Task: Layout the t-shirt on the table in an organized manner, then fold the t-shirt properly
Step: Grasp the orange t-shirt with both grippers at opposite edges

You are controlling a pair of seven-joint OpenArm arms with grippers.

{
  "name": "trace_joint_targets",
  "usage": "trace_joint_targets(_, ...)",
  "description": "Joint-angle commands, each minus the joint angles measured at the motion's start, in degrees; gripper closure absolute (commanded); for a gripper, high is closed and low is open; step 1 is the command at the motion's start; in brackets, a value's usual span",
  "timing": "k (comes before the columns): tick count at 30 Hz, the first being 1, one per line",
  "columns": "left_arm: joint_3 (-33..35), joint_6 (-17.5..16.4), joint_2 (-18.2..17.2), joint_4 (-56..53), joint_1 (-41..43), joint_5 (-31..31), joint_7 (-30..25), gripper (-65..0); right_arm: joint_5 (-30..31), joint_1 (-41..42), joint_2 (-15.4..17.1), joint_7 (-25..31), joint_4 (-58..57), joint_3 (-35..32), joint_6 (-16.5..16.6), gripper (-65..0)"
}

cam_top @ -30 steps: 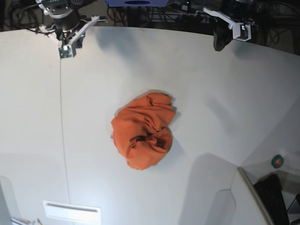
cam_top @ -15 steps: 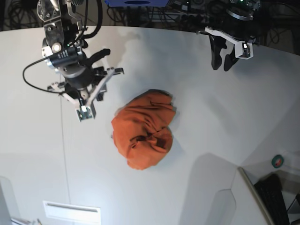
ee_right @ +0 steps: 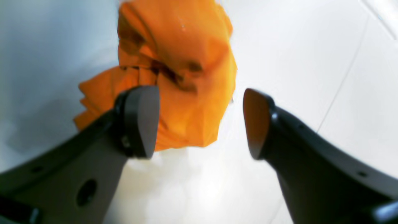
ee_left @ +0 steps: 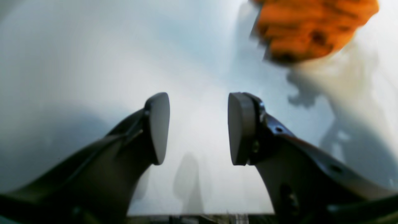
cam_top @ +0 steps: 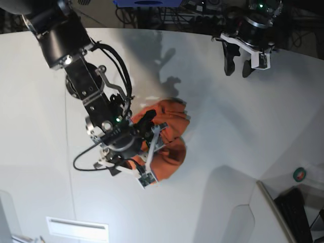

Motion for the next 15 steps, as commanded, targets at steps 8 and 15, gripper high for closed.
trace_joint_targets(8,-7.27,-0.29,8.02,2.64,-13.01,0.25,15.69,-17.1,-0.21,12.17,-5.52,3.04,-13.49,-2.06,0.07,-41.0)
trace_joint_targets(15,-12.28,-0.38,8.99,2.38,-14.94,0.42,19.12,-10.5,-0.12,18.24,-8.51,10.34,-31.16,-2.06,0.07,-41.1)
